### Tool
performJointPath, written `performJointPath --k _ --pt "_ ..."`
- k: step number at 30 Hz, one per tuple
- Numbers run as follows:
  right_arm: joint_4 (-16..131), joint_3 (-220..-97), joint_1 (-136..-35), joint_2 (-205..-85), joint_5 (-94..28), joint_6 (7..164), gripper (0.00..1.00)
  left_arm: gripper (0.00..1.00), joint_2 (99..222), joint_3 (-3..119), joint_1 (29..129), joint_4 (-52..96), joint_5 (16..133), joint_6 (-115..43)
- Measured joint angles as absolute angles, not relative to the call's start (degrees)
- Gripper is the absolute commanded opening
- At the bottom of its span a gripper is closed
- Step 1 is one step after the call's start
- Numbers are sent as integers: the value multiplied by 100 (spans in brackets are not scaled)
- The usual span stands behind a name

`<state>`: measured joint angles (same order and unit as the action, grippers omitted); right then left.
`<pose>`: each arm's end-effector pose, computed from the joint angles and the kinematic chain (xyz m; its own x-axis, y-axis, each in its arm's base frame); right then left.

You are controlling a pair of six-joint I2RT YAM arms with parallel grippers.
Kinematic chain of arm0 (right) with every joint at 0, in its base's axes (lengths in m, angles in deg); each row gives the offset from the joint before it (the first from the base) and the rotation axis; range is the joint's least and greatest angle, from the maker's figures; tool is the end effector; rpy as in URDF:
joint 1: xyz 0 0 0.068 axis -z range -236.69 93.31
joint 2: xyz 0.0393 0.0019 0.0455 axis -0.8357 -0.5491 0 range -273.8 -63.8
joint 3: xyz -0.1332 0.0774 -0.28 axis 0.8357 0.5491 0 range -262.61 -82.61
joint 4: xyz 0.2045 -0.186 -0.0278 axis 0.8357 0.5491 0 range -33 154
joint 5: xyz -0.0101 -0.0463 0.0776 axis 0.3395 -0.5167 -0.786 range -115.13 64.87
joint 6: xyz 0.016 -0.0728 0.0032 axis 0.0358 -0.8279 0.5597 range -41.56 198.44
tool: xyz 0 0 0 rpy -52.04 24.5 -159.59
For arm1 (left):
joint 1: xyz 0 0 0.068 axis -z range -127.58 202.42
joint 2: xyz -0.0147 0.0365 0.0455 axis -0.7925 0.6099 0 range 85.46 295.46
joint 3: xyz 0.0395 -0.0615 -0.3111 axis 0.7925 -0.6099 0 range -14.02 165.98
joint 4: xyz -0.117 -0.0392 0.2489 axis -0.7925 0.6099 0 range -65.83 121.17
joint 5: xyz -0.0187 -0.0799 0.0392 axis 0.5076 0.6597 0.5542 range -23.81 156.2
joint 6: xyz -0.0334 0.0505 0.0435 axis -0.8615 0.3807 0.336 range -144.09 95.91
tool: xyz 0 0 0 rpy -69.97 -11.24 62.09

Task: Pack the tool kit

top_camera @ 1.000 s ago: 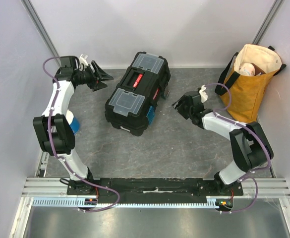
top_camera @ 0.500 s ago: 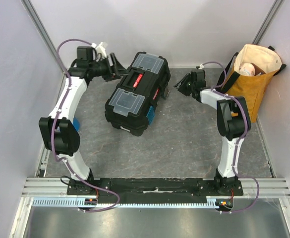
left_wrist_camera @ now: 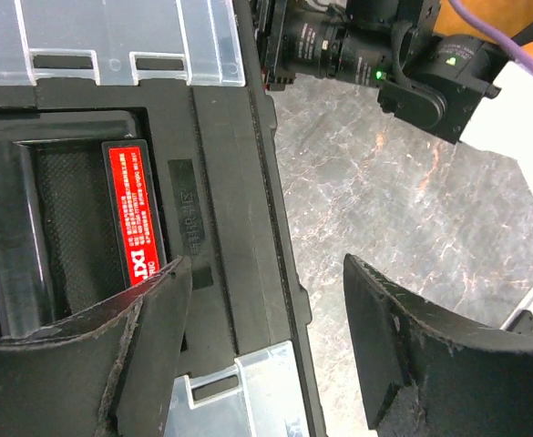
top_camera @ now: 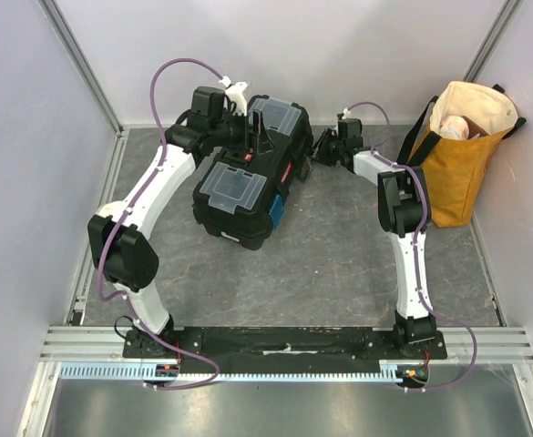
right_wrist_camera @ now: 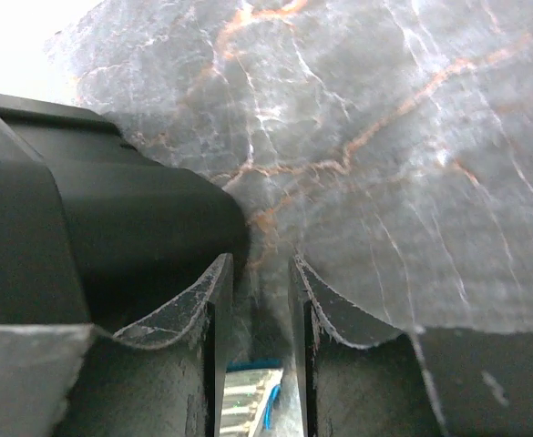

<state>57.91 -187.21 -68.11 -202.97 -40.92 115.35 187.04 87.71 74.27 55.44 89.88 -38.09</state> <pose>0.6001 0.1385 0.1401 -0.6997 0.4483 -0.5563 0.0157 0.7881 0.6153 0.4150 -0.1936 0.4121 -0.6250 0.0122 -0.7805 0.5245 0.7471 -0.4083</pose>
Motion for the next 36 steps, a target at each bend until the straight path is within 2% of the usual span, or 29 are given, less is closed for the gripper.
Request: performJointPath --k 5,13,22,36 --pt "5833 -19250 -6674 -20690 -4881 11045 38 73 18759 8771 7654 5585 8572 -3608" --pt "5920 -19335 -6313 -20902 -7017 10053 41 73 19097 9075 7800 5948 7895 -3460" --pt "5811 -19184 -6173 -20961 -8212 9506 41 72 19497 9578 7794 6514 7045 -3396" --pt "5454 -18017 -6077 -20581 -9320 9213 41 72 19515 9578 7724 6567 6924 -3396"
